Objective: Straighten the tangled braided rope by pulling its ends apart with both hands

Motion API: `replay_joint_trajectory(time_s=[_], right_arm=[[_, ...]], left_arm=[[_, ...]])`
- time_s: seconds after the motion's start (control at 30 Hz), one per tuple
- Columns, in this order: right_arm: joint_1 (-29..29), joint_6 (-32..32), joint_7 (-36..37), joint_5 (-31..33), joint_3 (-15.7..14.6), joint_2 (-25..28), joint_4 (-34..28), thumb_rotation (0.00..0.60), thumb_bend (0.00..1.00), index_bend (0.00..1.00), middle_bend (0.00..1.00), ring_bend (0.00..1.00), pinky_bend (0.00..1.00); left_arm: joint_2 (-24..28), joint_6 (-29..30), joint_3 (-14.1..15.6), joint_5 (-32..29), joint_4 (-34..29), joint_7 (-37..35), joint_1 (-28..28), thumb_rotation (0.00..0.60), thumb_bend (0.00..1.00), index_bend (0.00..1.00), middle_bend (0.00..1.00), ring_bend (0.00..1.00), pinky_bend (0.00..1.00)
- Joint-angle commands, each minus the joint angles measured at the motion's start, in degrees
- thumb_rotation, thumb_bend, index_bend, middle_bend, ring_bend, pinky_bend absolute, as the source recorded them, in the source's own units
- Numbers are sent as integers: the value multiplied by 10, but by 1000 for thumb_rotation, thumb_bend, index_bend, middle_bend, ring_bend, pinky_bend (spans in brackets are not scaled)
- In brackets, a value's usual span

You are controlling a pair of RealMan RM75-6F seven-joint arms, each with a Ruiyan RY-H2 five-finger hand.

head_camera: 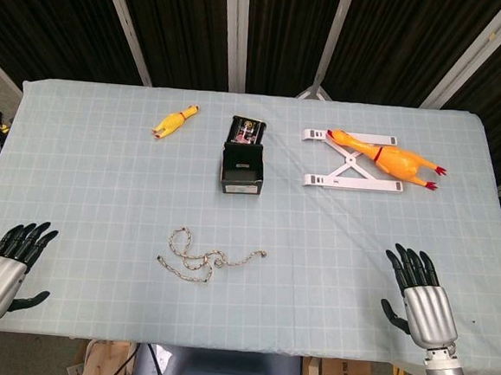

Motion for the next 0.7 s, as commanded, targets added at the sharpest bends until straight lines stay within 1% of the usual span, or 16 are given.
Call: replay_joint_trajectory(time_s=[0.03,0.4,0.47,0.53,0.6,0.7], right_arm=[[-1,2,3,-2,0,1,0,600,339,0,0,0,0],[5,-3,23,-17,-5,4,-22,600,339,1,8,0,0],[14,-11,30,-24,-3,4,-32,600,339,37,44,0,0],[31,-36,42,-14,6,2,-48,600,339,132,113,7,0],[47,-60,46,2,16,-1,-58,600,339,185,159,26,0],[68,-88,48,19,30,-10,-64,600,339,234,185,42,0]], left_arm=[[0,0,0,1,-1,1,0,600,43,68,0,0,0],[0,2,1,2,-4,-1,1,600,43,68,0,0,0],[0,2,0,2,-4,0,0,600,43,67,0,0,0],[0,1,-1,-3,-6,-2,0,600,43,67,0,0,0],[0,0,-3,-5,-7,-1,0,600,43,67,0,0,0],[-2,0,-5,-8,-8,2,0,600,43,67,0,0,0]])
